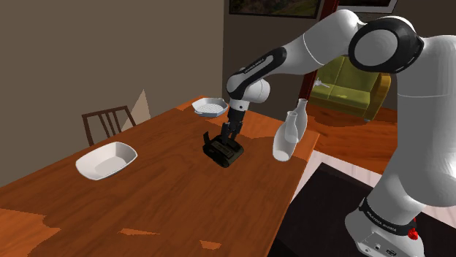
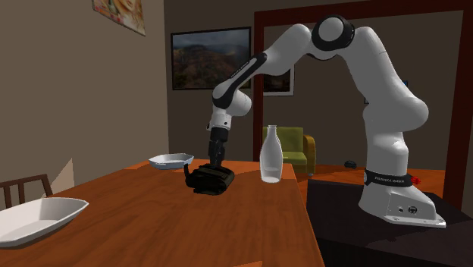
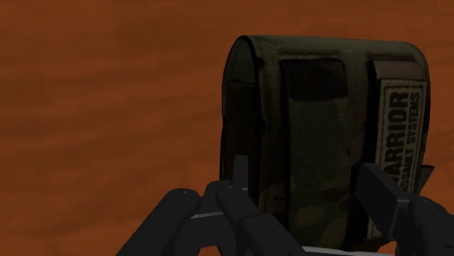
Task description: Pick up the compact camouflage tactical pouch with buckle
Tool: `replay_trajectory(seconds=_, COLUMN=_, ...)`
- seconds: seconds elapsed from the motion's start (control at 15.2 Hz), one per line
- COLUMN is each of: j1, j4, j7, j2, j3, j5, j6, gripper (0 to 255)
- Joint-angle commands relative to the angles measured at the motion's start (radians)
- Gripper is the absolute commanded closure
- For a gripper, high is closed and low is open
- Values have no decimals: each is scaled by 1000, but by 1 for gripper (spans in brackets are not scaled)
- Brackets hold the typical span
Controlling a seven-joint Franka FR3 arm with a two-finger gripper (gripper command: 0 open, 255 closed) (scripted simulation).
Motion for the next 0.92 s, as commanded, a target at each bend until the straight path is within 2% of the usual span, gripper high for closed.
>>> replay_trajectory(seconds=0.0, j1=0, j4=-1, j7=-1, j2=2, j3=1, j5=1, j6=2, gripper=255)
replay_trajectory(seconds=0.53, j1=0, j4=-2, j7=-2, j2=0, j3=0, j5=1, j6=3, gripper=255)
replay_trajectory(seconds=0.86, j1=3, j4=5, j7=25, j2=-43, j3=-8, j5=-19, j6=-44, gripper=255)
